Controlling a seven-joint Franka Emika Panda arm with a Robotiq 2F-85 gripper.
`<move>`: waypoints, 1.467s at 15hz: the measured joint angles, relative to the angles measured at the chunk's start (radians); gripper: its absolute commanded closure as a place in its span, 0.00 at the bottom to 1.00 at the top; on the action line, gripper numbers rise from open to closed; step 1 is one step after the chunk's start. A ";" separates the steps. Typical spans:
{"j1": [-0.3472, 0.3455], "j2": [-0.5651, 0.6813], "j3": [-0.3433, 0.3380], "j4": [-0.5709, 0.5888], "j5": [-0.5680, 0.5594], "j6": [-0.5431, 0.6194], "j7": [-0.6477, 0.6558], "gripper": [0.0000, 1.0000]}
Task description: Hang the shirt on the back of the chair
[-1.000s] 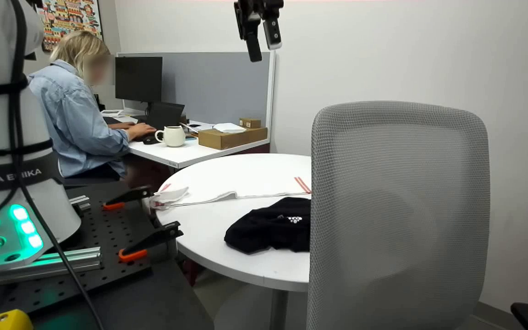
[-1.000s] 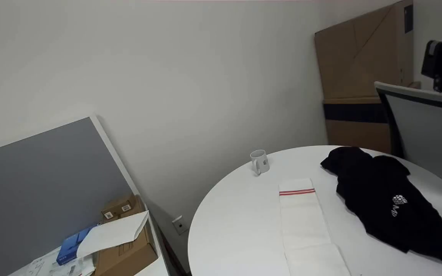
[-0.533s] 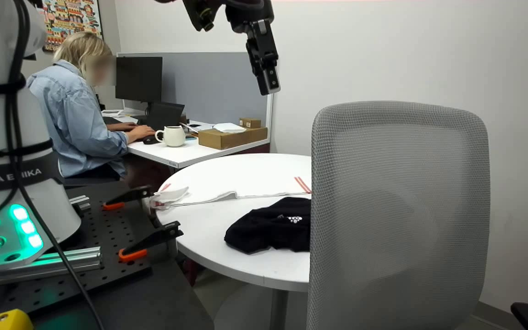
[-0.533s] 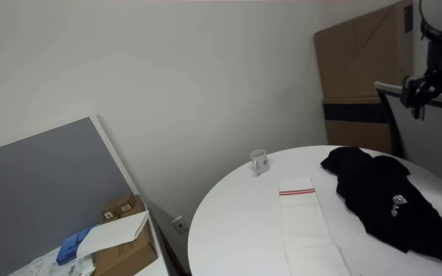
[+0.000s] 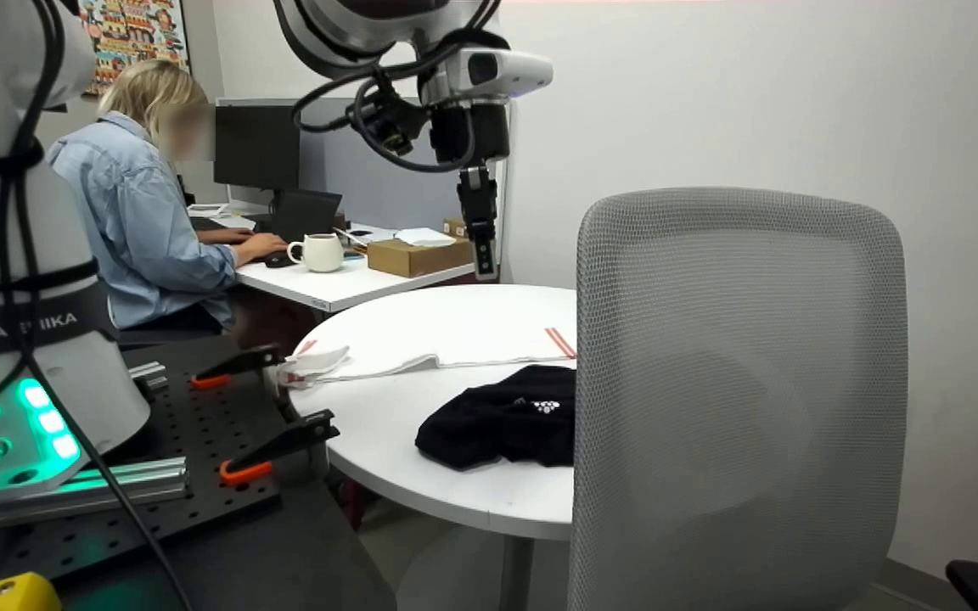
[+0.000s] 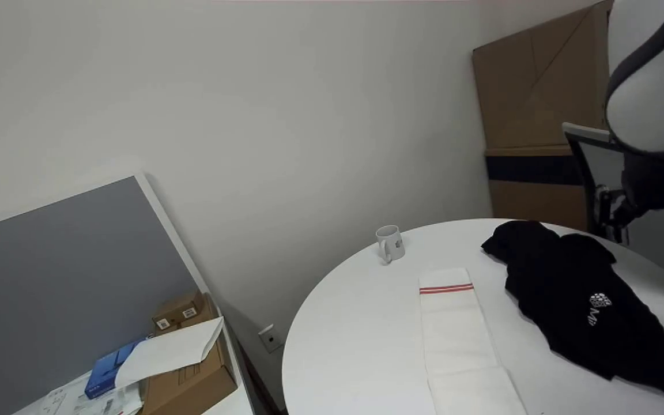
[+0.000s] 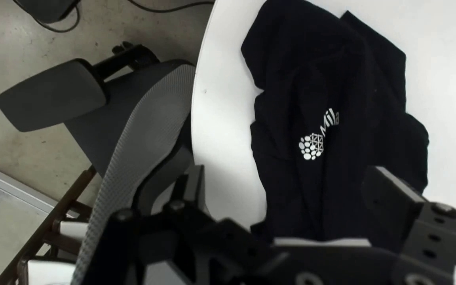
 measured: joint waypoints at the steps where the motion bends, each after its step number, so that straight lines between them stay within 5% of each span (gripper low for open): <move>1: 0.000 0.033 0.009 0.001 -0.039 0.017 0.043 0.00; 9: 0.000 0.193 0.025 0.005 -0.424 0.097 0.536 0.00; 21: 0.009 0.561 0.012 0.197 -0.677 0.148 0.829 0.00; 22: 0.012 0.589 0.010 0.217 -0.693 0.148 0.845 0.25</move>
